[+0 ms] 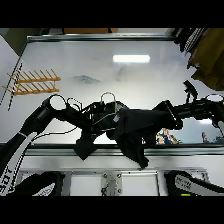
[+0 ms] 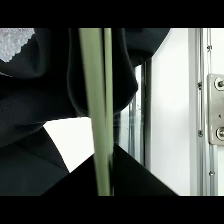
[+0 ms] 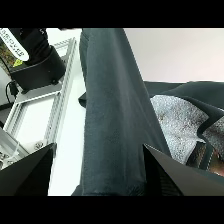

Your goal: Fold the clothes and pants, and hang the long-sleeved shirts on hangers.

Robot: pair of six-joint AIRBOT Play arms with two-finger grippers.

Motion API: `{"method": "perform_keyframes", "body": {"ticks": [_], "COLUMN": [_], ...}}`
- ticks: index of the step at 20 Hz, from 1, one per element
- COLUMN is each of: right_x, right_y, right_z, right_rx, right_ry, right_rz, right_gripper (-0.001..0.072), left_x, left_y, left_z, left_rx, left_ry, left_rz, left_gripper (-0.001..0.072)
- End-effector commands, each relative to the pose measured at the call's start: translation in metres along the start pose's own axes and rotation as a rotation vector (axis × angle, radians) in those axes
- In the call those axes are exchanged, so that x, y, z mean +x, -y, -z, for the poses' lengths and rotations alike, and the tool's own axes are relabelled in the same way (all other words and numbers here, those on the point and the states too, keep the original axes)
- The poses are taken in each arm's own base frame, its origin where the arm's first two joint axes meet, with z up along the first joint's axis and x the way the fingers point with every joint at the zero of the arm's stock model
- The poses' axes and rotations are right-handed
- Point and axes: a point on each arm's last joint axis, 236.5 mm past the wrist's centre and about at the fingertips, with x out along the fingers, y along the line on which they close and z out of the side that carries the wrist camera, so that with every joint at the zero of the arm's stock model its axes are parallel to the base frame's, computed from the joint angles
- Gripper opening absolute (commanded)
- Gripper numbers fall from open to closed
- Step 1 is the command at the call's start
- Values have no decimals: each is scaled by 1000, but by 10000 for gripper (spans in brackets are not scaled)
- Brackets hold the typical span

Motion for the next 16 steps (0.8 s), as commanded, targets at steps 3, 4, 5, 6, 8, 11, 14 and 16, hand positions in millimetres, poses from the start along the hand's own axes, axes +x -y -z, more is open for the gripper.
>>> {"method": "perform_keyframes", "body": {"ticks": [3, 4, 5, 6, 8, 11, 14, 16], "right_x": [0, 0, 0, 0, 0, 0, 0, 0], "right_y": [0, 0, 0, 0, 0, 0, 0, 1], "right_z": [0, 0, 0, 0, 0, 0, 0, 0], "right_rx": [1, 1, 3, 1, 1, 1, 1, 1], "right_ry": [-1, 0, 0, 0, -1, -1, -1, -1], "right_rz": [0, 0, 0, 0, 0, 0, 0, 4], "right_gripper": [477, 216, 12, 17, 17, 18, 15, 14], "left_x": [0, 0, 0, 0, 0, 0, 0, 0], "left_y": [0, 0, 0, 0, 0, 0, 0, 0], "left_z": [-1, -1, -1, 0, 0, -1, -1, -1], "left_rx": [0, 0, 0, 0, 0, 0, 0, 0], "left_ry": [2, 2, 2, 1, 1, 2, 2, 2], "left_rz": [1, 1, 1, 0, 0, 0, 0, 1], "left_gripper": [12, 12, 12, 12, 12, 12, 12, 12]}}
